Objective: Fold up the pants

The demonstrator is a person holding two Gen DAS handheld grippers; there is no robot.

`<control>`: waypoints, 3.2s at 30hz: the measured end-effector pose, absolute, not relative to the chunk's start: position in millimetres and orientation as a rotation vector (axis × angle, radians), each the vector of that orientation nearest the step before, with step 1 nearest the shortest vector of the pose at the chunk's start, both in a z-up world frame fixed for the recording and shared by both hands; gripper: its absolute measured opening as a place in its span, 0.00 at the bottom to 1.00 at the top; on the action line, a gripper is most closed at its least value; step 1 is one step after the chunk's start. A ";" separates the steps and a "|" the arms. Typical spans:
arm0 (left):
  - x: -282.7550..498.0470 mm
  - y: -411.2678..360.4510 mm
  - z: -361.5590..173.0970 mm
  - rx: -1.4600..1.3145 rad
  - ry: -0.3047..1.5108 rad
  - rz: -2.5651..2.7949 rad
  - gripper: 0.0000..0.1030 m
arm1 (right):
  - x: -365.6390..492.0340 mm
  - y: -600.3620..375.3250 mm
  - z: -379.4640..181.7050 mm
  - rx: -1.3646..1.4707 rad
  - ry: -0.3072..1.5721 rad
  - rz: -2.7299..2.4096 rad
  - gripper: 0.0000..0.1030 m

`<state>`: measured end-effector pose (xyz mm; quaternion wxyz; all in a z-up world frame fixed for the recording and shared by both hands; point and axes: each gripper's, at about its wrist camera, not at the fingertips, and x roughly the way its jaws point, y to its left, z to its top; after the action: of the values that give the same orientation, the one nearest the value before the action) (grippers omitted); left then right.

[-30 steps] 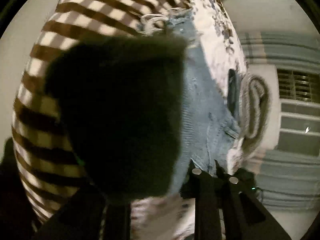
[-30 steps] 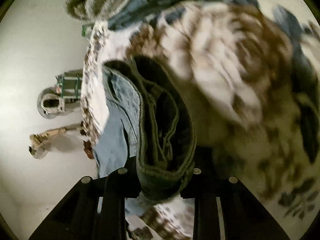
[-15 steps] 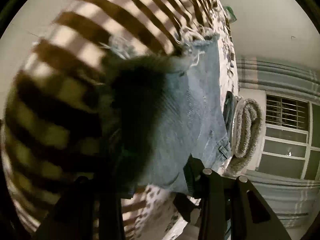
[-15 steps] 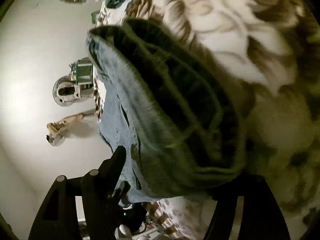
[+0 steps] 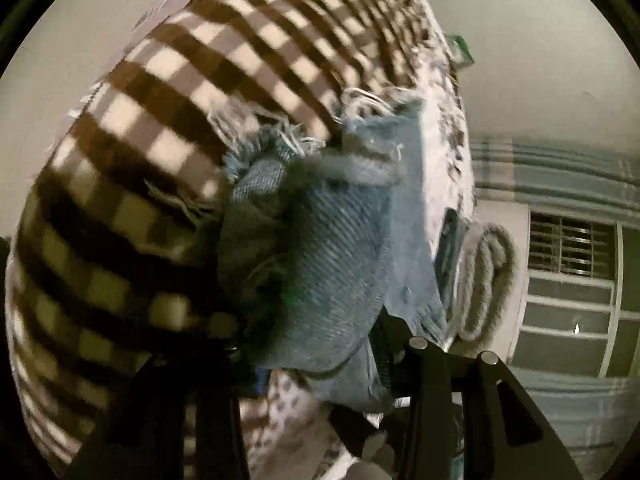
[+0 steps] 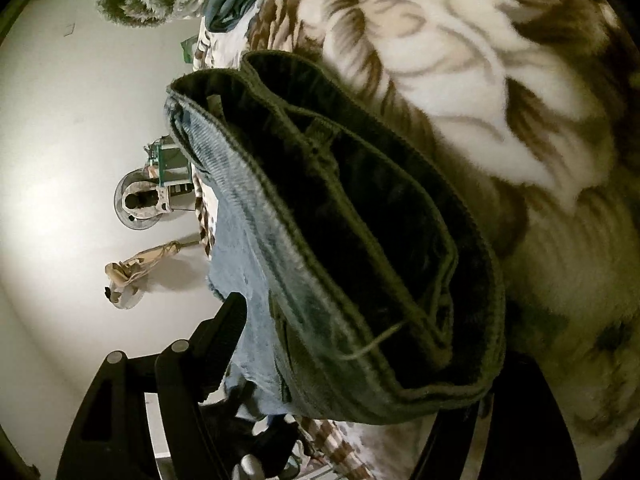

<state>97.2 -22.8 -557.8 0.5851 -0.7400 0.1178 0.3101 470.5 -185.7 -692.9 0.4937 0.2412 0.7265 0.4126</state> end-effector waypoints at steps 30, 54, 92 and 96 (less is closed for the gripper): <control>126.2 26.6 -478.7 -1.515 0.436 0.855 0.19 | 457.6 -175.5 -621.1 0.560 1.655 0.809 0.20; 528.0 204.1 -211.3 -1.169 0.494 0.097 0.18 | 673.8 -132.6 -291.2 0.888 1.040 0.602 0.18; 534.8 134.1 -262.2 -0.156 0.990 0.199 0.91 | 576.4 -141.9 -316.0 0.237 1.068 -0.086 1.00; 504.1 119.6 -230.5 -0.110 0.970 0.177 0.91 | 535.6 -136.5 -262.9 0.157 1.001 -0.119 1.00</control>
<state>504.1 119.6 -230.5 0.8794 -0.0526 0.4655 0.0851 535.6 -136.5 -262.9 0.8727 0.0752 0.4790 -0.0570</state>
